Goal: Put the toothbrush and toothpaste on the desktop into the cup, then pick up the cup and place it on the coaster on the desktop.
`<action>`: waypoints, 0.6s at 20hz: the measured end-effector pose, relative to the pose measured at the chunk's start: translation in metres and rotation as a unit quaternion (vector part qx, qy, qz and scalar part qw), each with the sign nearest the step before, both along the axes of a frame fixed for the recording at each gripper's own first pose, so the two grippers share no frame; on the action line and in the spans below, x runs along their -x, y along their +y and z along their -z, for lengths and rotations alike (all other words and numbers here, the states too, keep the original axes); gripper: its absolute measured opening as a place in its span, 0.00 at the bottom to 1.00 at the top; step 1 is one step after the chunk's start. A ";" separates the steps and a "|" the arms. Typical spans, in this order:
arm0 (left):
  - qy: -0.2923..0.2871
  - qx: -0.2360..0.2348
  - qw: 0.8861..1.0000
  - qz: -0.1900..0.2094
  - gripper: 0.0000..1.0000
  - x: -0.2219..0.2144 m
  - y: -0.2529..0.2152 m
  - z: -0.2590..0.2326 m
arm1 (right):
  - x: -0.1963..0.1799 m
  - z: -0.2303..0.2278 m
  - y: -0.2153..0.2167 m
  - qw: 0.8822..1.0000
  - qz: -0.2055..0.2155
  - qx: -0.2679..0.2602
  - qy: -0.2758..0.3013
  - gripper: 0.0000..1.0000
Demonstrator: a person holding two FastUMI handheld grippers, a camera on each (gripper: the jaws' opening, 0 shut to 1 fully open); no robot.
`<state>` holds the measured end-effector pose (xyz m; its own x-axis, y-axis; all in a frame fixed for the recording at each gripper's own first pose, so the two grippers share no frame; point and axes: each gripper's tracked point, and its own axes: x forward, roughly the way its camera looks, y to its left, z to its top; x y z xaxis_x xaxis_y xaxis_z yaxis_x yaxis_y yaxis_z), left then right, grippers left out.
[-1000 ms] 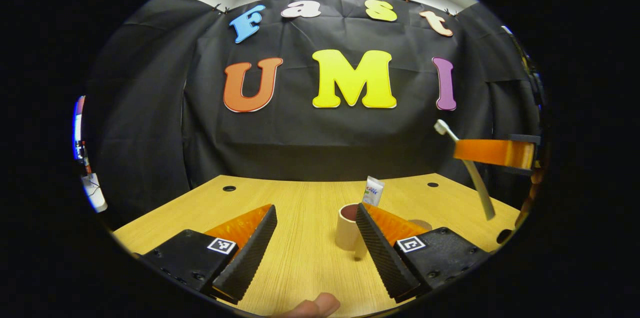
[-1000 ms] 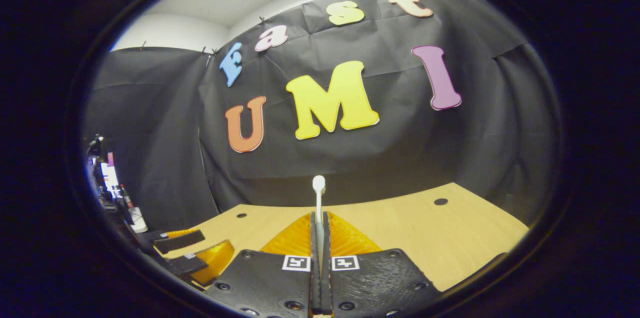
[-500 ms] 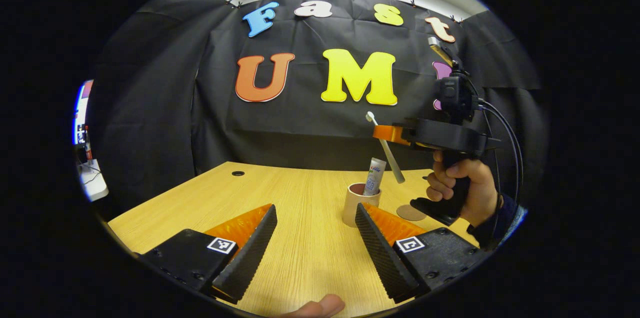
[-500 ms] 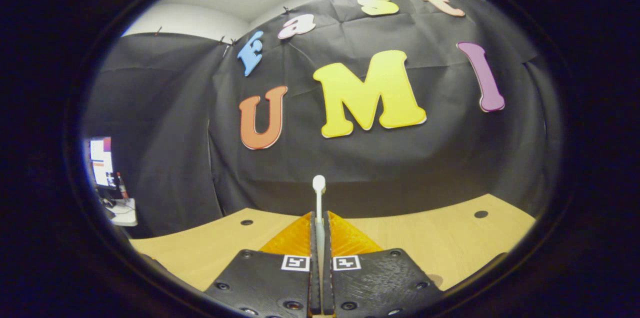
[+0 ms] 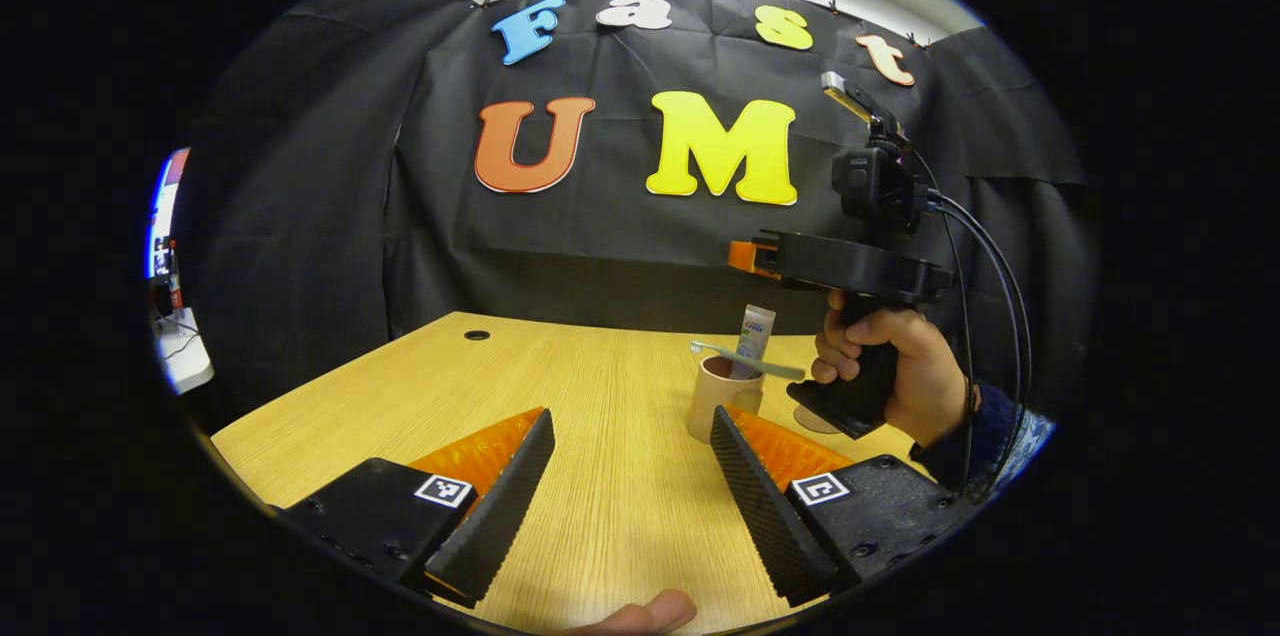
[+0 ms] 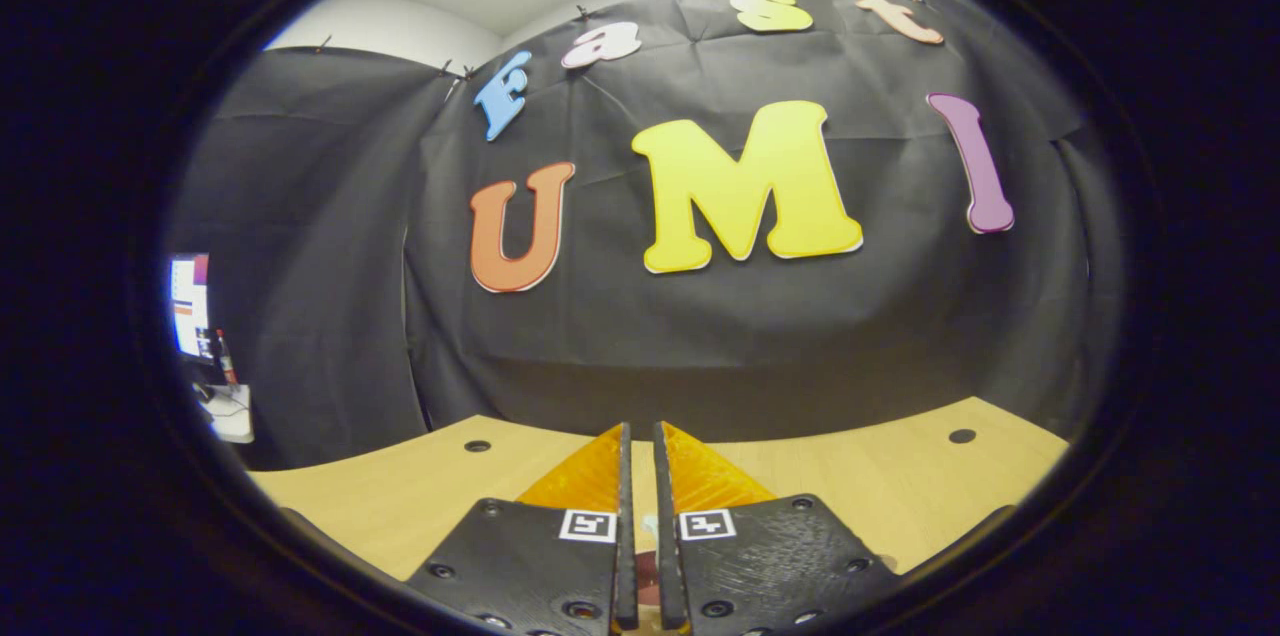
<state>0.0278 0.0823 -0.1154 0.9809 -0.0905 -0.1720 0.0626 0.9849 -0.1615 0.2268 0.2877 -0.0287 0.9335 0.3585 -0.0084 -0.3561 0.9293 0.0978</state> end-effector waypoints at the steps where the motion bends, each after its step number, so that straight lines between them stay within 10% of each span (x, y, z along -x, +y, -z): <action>1: 0.000 0.001 1.000 -0.001 1.00 0.000 0.001 0.000 | 0.000 0.000 -0.001 1.000 0.003 0.006 -0.003 0.08; 12: 0.022 -0.002 1.000 0.005 1.00 -0.001 -0.002 0.017 | -0.007 0.035 0.006 0.996 -0.018 0.048 0.066 0.09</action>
